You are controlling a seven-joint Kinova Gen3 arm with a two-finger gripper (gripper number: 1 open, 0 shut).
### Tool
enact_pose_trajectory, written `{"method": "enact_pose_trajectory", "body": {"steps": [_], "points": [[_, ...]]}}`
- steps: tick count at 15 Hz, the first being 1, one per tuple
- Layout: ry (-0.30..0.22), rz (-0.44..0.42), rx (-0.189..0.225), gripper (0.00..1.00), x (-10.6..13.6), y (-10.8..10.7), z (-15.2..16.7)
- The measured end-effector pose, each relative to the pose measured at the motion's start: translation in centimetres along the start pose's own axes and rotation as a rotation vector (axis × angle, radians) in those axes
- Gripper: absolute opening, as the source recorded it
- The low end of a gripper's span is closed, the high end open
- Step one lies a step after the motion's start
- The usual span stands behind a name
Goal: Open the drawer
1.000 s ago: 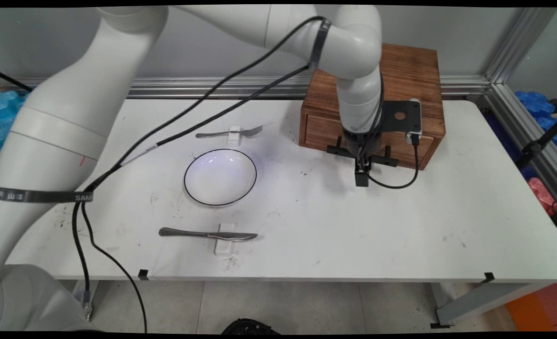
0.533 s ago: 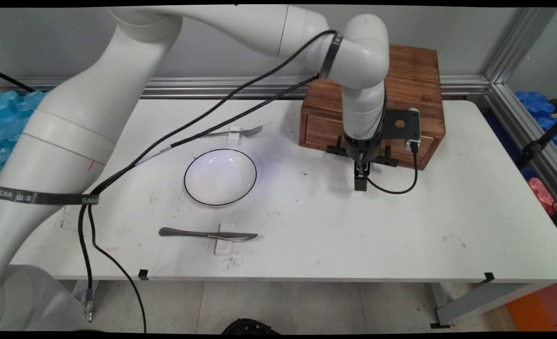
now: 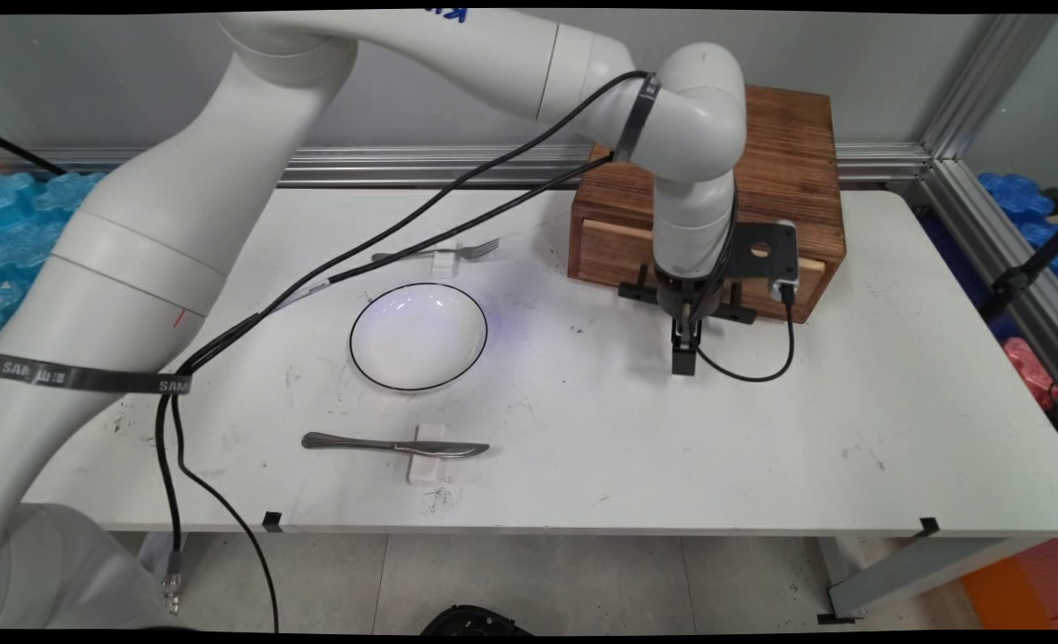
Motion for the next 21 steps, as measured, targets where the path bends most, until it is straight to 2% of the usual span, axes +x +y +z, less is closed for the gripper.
{"method": "enact_pose_trajectory", "body": {"steps": [12, 21], "points": [[-0.025, 0.016, -0.096, 1.00, -1.3, 5.6, -2.1], [-0.026, 0.050, -0.174, 1.00, -2.2, 10.9, -4.8]]}}
